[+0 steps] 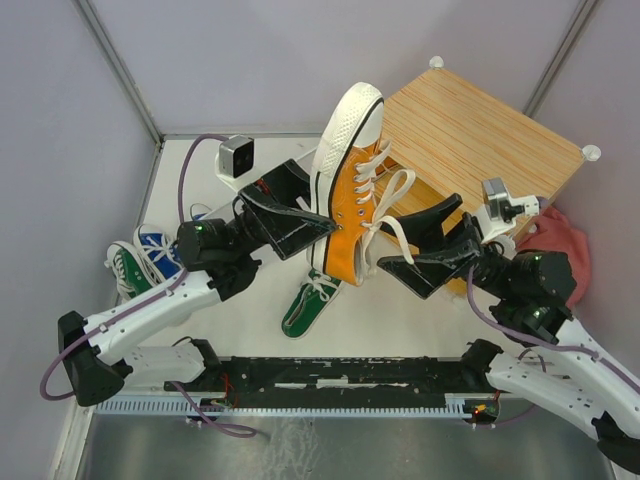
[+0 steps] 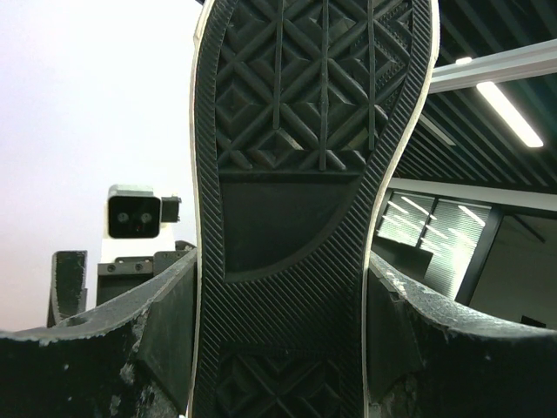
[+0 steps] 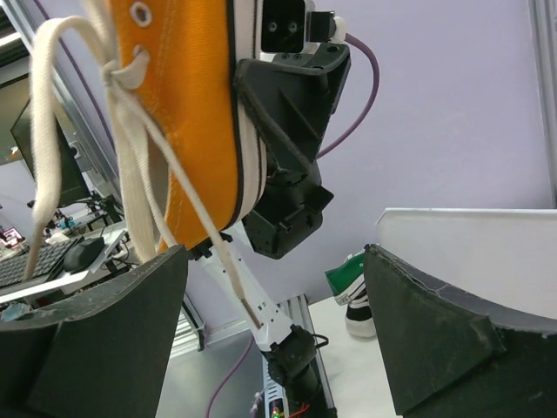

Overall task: Place and organize the shoes in the shoe cabinet
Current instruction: Adjust the shoe at the center of the board.

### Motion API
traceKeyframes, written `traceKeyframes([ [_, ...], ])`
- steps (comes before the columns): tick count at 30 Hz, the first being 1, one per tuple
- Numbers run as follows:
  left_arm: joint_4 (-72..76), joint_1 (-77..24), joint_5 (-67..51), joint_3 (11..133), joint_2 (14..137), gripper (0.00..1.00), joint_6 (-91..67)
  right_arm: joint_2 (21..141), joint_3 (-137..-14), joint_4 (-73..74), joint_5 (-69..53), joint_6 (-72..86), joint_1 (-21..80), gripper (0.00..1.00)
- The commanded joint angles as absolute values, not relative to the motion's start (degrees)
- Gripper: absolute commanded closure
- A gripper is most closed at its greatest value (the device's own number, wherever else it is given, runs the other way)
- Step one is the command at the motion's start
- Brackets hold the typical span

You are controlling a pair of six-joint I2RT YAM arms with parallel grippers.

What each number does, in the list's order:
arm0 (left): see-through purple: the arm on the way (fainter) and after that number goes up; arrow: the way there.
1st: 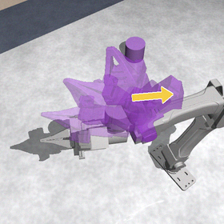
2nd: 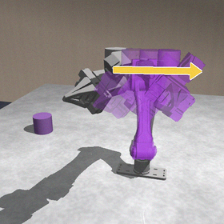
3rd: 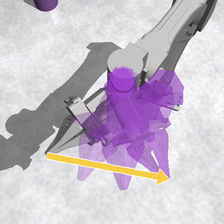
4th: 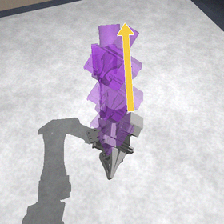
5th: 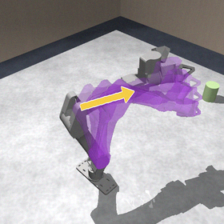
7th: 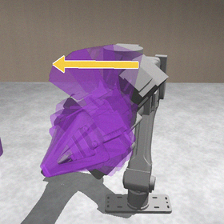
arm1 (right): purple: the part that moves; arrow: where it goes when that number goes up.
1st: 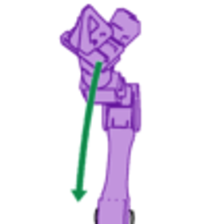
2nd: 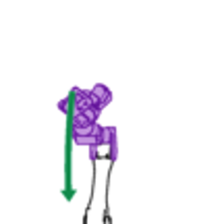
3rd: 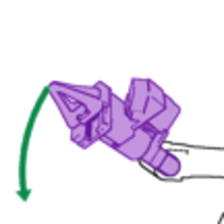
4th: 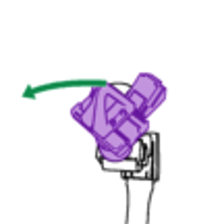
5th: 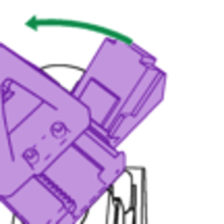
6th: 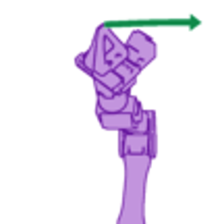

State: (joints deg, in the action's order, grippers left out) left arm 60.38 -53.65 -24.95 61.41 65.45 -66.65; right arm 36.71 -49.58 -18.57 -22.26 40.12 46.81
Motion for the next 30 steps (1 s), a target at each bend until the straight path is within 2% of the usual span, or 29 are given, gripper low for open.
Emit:
traceKeyframes([
  [1, 64.7, -54.0, -24.5, 61.6, 64.0, 0.97, -67.5, 39.6, -53.6, -23.6, -24.1, 42.7, 46.8, 0.11],
  [20, 63.6, -54.0, -24.1, 60.5, 65.3, 0.97, -65.0, 43.7, -55.9, -26.5, -32.2, 46.1, 46.8, 0.14],
  [30, 63.6, -54.0, -24.1, 60.4, 65.7, 0.97, -64.6, 47.3, -56.0, -27.5, -30.9, 46.9, 47.2, 0.15],
])
